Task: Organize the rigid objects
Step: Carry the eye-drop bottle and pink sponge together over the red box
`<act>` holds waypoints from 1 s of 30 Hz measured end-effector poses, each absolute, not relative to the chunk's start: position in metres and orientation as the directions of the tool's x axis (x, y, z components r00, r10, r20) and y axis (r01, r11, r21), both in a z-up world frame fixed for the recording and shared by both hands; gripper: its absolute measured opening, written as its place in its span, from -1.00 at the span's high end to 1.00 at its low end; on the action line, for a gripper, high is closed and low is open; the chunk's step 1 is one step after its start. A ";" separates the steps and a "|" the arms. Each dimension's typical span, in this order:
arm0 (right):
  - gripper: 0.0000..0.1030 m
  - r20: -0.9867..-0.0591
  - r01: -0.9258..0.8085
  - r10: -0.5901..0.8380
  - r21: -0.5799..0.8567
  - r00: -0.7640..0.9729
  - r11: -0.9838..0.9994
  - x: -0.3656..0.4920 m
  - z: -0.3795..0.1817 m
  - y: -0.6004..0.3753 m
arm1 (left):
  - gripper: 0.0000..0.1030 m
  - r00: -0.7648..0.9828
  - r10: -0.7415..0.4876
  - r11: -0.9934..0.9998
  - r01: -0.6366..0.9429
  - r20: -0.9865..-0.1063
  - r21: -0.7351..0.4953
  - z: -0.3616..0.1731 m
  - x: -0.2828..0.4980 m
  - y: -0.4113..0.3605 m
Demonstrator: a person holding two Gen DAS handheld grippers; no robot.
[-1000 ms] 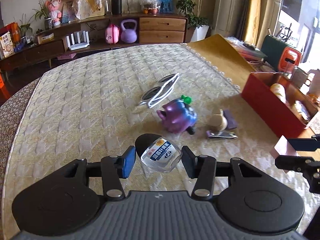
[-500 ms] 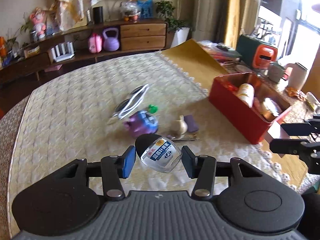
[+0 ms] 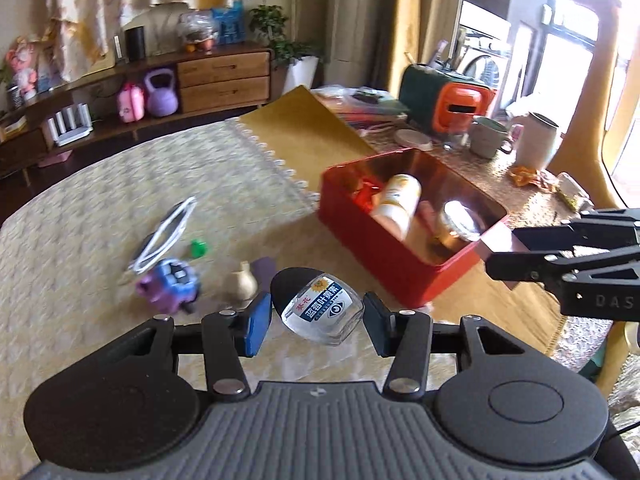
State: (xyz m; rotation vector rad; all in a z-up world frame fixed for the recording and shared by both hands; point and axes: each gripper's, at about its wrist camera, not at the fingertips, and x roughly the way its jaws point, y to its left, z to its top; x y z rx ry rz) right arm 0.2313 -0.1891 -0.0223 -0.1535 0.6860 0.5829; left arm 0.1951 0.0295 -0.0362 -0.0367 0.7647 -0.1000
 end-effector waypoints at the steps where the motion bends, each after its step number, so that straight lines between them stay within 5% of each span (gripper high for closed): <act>1: 0.23 -0.635 -0.552 0.455 0.054 0.624 0.832 0.233 -0.022 -0.192 | 0.04 0.714 -0.113 0.994 0.088 -0.691 -0.072 -0.036 0.198 0.024; 30: 0.23 -0.652 -0.425 0.405 0.138 0.640 0.895 0.333 -0.041 -0.259 | 0.04 0.636 -0.178 0.981 0.174 -0.750 -0.085 -0.061 0.316 -0.084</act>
